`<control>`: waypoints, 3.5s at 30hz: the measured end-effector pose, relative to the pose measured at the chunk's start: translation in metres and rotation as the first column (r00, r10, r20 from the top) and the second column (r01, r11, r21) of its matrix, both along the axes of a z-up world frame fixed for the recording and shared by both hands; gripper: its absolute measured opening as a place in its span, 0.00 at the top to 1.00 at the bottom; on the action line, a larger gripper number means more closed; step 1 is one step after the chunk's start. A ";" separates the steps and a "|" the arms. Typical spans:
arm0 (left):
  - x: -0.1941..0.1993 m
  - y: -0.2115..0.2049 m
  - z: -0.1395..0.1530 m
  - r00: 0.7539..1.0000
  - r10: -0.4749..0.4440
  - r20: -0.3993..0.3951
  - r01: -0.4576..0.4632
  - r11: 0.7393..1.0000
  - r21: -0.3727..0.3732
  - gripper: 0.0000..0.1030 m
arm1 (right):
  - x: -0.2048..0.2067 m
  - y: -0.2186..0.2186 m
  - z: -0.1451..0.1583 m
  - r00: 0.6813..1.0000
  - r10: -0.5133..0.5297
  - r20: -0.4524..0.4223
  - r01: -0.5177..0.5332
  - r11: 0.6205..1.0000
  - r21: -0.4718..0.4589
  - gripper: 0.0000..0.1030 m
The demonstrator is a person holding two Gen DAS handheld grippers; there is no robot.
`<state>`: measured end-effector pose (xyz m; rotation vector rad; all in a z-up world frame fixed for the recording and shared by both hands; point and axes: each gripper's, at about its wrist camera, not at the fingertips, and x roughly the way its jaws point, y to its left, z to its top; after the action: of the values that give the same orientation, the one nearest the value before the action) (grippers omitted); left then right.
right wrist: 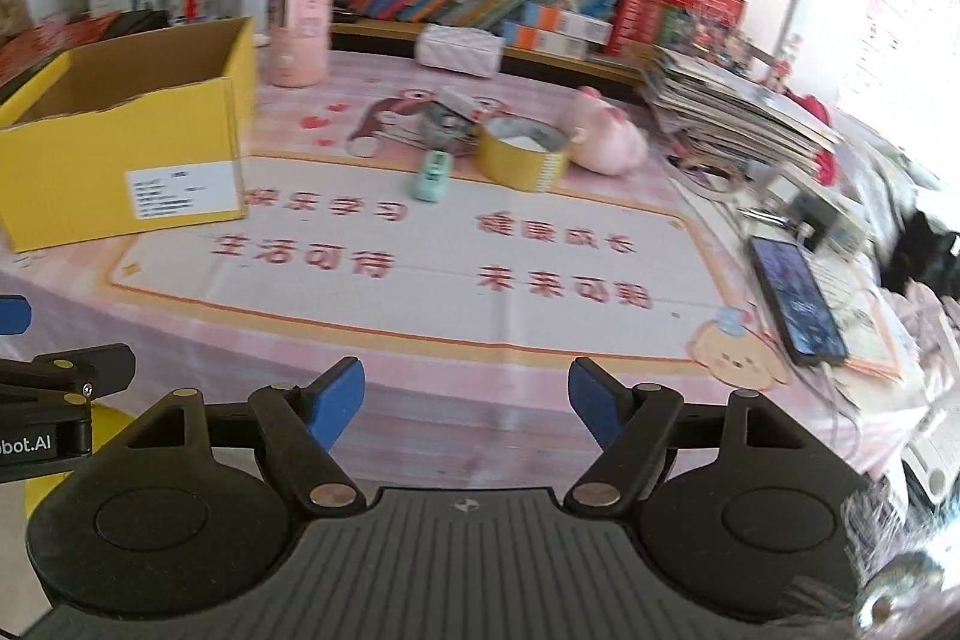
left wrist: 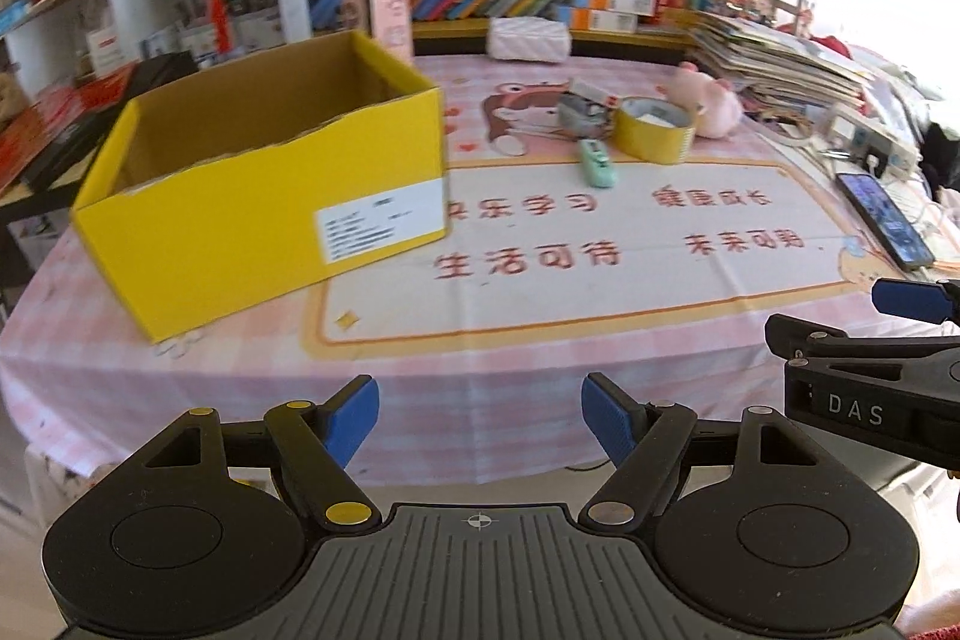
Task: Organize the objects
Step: 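Move both open grippers back toward the remaining items on the table, then grasp the mint-green tape dispenser with the left gripper while the right gripper grasps the pink plush pig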
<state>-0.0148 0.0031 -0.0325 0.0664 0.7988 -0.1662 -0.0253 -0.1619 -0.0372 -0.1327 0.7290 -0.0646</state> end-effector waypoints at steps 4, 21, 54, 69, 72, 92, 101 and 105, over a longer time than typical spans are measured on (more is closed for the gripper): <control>0.009 -0.014 0.001 0.999 -0.032 0.001 0.032 0.999 -0.003 0.25 | 0.003 -0.013 0.002 0.999 -0.032 0.003 0.033 0.999 -0.008 0.27; 0.057 -0.049 0.011 0.999 0.004 0.038 -0.004 1.000 -0.005 0.24 | 0.054 -0.050 0.013 1.000 -0.016 0.026 0.016 1.000 -0.010 0.27; 0.210 -0.144 -0.024 0.989 0.138 -0.052 -0.135 0.989 0.056 0.42 | 0.213 -0.151 0.002 0.995 0.101 -0.015 -0.099 0.988 0.119 0.28; 0.260 -0.153 -0.060 0.982 0.132 -0.132 -0.127 0.991 0.046 0.71 | 0.254 -0.184 0.002 0.996 0.083 0.013 -0.084 0.991 0.104 0.24; 0.260 -0.153 -0.059 0.984 0.121 -0.134 -0.116 0.992 0.045 0.78 | 0.266 -0.182 0.001 0.994 0.103 0.024 -0.105 0.991 0.084 0.21; 0.227 -0.128 -0.020 0.975 0.198 -0.103 -0.207 0.975 -0.084 0.78 | 0.301 -0.155 -0.059 0.906 0.422 -0.029 -0.389 0.805 -0.449 0.15; 0.214 -0.128 -0.015 0.978 0.182 -0.099 -0.190 0.978 -0.085 0.78 | 0.313 -0.137 -0.079 0.808 0.586 -0.063 -0.507 0.636 -0.582 0.43; 0.209 -0.122 -0.009 0.979 0.189 -0.078 -0.196 0.976 -0.094 0.78 | 0.313 -0.139 -0.064 0.845 0.535 -0.023 -0.467 0.714 -0.521 0.51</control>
<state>0.1947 -0.1191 -0.0417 -0.1133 0.8592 -0.0249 0.2880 -0.3013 -0.1015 -0.8345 0.5071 0.2620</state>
